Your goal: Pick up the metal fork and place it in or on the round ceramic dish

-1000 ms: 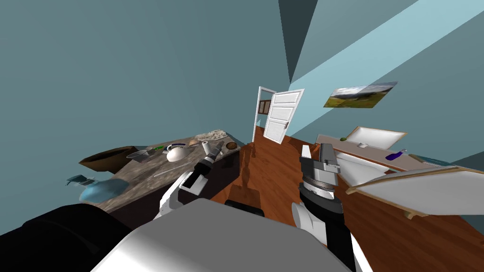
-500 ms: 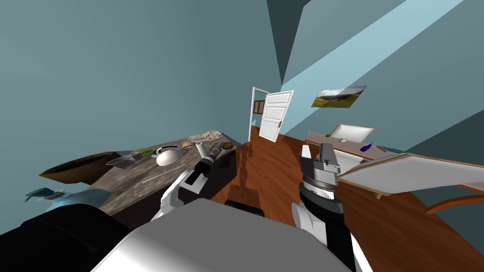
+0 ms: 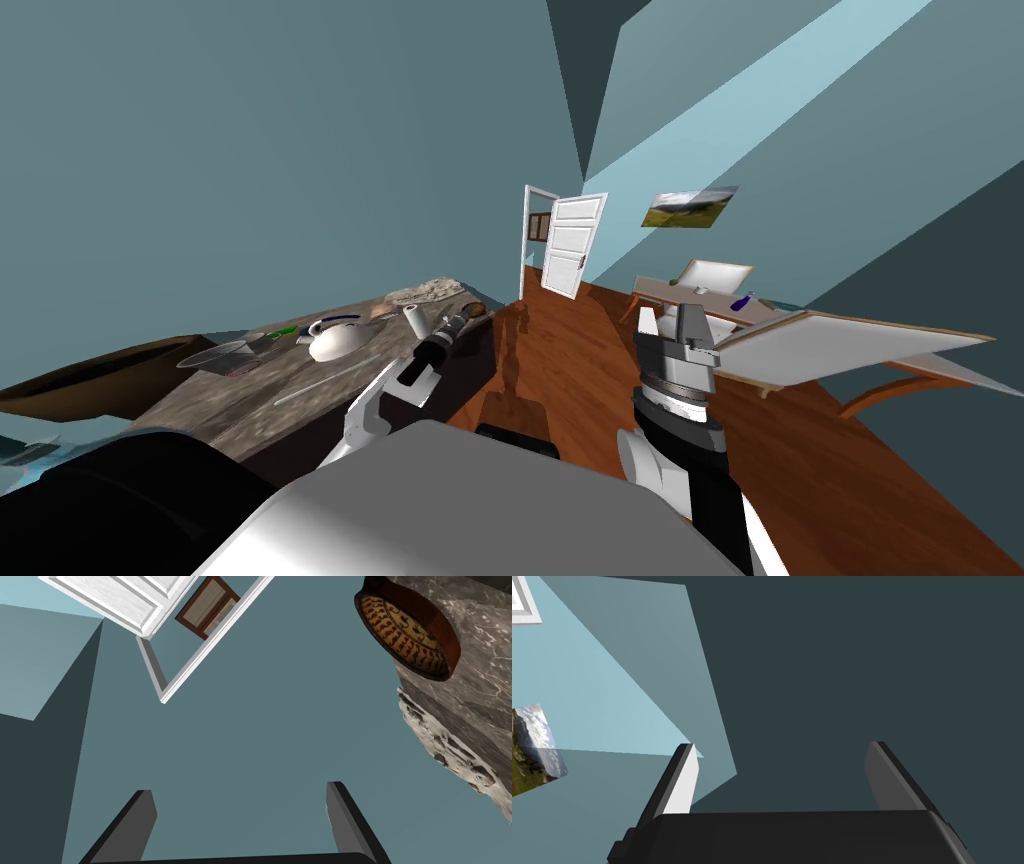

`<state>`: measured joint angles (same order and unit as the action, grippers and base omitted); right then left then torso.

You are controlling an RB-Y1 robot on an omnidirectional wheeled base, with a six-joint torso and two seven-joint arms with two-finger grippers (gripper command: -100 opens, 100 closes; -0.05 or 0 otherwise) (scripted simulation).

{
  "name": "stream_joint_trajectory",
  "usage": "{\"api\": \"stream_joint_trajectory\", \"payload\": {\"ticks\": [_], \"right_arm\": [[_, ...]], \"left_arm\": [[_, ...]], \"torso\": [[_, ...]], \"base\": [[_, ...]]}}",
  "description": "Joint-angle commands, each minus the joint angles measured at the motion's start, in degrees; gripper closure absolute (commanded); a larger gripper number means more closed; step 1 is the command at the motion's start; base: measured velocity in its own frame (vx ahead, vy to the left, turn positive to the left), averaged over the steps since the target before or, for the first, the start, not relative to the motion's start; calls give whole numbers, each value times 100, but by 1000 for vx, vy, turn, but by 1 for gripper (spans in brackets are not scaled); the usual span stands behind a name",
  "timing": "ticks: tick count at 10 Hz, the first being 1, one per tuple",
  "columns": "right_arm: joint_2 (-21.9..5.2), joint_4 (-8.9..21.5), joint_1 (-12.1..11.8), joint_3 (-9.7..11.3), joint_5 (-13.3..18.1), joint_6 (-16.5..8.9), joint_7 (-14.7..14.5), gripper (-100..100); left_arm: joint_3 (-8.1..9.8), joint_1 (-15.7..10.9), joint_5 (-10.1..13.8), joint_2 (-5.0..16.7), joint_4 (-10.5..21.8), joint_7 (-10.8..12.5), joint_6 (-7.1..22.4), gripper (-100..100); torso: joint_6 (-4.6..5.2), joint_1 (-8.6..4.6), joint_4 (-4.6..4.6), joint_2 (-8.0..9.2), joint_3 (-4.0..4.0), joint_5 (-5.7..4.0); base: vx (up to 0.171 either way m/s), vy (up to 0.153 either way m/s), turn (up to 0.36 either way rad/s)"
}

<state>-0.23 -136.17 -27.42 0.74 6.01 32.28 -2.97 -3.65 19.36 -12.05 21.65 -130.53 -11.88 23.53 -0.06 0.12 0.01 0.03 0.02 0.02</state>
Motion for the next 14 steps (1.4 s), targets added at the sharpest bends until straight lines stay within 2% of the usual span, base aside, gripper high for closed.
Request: {"api": "stream_joint_trajectory", "payload": {"ticks": [1, 2, 3, 4, 5, 6, 9, 10, 11, 14], "right_arm": [[0, 0, 0, 0, 0, 0, 0, 0], [0, 0, 0, 0, 0, 0, 0, 0], [0, 0, 0, 0, 0, 0, 0, 0], [0, 0, 0, 0, 0, 0, 0, 0], [0, 0, 0, 0, 0, 0, 0, 0], [0, 0, 0, 0, 0, 0, 0, 0], [0, 0, -1, 0, 0, 0, 0, 0], [0, 0, 0, 0, 0, 0, 0, 0], [0, 0, -1, -1, 0, 0, 0, 0], [-1, 0, -1, -1, 0, 0, 0, 0]], "left_arm": [[3, -25, -24, 43, 39, -91, 286, -100], [3, -25, -24, 43, 39, -91, 356, -100], [7, -59, -41, 77, 93, -166, 580, -100], [7, -59, -41, 77, 93, -166, 632, -100], [12, -91, -55, 108, 152, -241, 865, -100], [12, -91, -55, 108, 152, -241, 907, -100], [27, -148, -72, 162, 283, -387, 1378, -100], [27, -148, -72, 162, 283, -387, 1446, -100], [35, -172, -75, 182, 354, -459, 1655, -100], [44, -194, -76, 194, 427, -529, 1970, -100]], "torso": [[0, 0, 0, 0, 0, 0], [2, 3, 0, -1, -1, 0], [-1, 4, 0, -2, -1, 1], [1, 7, -1, -4, -2, 1], [0, 7, -1, -5, -3, 2], [0, 12, -2, -7, -4, 2], [-1, 13, -2, -11, -6, 3], [0, 17, -3, -12, -7, 4], [-2, 17, -2, -10, -6, 4], [-1, 22, -4, -18, -10, 5]], "base": [[9, 13, -145], [11, 15, -64], [17, 24, -114], [15, 26, -80], [26, 37, -114], [21, 36, -56], [32, 45, -81], [25, 50, -49], [48, 68, -75], [43, 59, -52]]}}
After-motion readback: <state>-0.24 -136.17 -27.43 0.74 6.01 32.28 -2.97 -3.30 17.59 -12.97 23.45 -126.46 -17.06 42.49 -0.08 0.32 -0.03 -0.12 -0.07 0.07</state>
